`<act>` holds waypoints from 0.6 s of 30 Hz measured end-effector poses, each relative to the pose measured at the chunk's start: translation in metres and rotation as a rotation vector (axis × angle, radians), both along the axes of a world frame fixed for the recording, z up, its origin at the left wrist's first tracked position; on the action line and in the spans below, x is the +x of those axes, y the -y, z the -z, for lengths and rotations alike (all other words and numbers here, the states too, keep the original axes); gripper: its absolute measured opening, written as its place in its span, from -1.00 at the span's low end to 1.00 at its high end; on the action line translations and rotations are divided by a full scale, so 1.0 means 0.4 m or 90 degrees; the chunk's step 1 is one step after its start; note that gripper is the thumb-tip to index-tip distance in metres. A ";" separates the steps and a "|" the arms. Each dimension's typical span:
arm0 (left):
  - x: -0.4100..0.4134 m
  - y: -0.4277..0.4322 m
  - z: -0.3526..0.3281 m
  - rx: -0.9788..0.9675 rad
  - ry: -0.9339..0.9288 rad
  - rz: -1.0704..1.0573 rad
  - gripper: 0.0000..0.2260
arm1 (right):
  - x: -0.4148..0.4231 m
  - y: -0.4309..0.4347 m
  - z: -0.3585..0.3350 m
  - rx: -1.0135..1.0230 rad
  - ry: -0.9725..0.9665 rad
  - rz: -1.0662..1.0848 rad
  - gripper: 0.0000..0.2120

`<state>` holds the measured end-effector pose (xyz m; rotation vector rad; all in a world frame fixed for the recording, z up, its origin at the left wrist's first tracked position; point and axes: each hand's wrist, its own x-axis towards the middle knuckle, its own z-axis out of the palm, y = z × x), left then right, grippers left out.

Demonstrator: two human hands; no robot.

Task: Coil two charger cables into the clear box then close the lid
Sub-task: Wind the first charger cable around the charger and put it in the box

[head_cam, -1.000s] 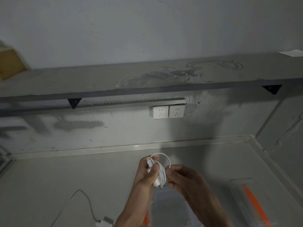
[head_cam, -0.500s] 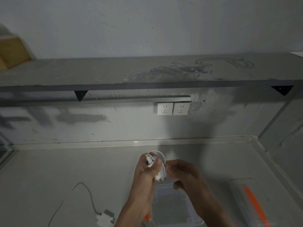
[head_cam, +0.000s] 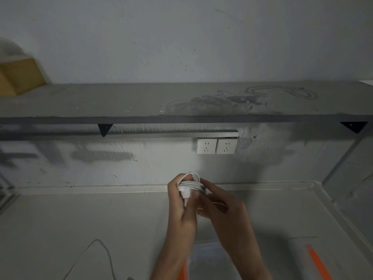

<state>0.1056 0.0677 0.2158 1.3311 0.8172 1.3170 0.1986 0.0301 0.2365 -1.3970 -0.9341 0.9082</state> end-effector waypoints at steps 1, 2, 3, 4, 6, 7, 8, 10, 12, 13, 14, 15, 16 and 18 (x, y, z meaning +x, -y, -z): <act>0.003 -0.005 -0.002 0.028 -0.022 -0.021 -0.72 | -0.004 -0.006 -0.006 0.002 0.021 0.008 -0.69; 0.007 -0.007 -0.007 0.055 -0.040 -0.042 -0.72 | -0.008 -0.010 -0.011 0.007 0.053 0.024 -0.70; 0.008 -0.011 -0.012 0.079 -0.051 -0.066 -0.72 | -0.012 -0.013 -0.019 0.019 0.098 0.047 -0.70; 0.007 -0.015 -0.021 0.100 -0.058 -0.087 -0.71 | -0.016 -0.015 -0.026 0.027 0.161 0.076 -0.71; 0.002 -0.019 -0.039 0.126 -0.069 -0.120 -0.70 | -0.024 -0.017 -0.042 0.058 0.288 0.128 -0.70; -0.001 -0.019 -0.047 0.125 -0.067 -0.128 -0.70 | -0.026 -0.019 -0.048 0.080 0.324 0.138 -0.70; -0.005 -0.020 -0.053 0.112 -0.059 -0.135 -0.69 | -0.027 -0.023 -0.052 0.095 0.344 0.138 -0.70; -0.019 -0.017 -0.062 0.079 -0.037 -0.151 -0.65 | -0.019 -0.033 -0.061 0.099 0.293 0.090 -0.74; -0.034 -0.011 -0.072 0.053 -0.013 -0.146 -0.62 | 0.005 -0.046 -0.077 0.083 0.139 -0.008 -0.77; -0.043 -0.008 -0.077 0.044 -0.006 -0.142 -0.61 | 0.019 -0.050 -0.086 0.069 0.081 -0.058 -0.78; -0.049 -0.004 -0.082 0.037 -0.005 -0.138 -0.60 | 0.034 -0.053 -0.093 0.057 0.056 -0.101 -0.79; -0.054 -0.001 -0.087 0.031 -0.009 -0.136 -0.60 | 0.048 -0.055 -0.098 0.047 0.055 -0.136 -0.80; -0.057 0.004 -0.093 0.027 -0.010 -0.133 -0.59 | 0.060 -0.055 -0.103 0.038 0.061 -0.165 -0.81; -0.059 0.013 -0.101 0.015 0.004 -0.125 -0.59 | 0.085 -0.053 -0.112 0.021 0.062 -0.203 -0.82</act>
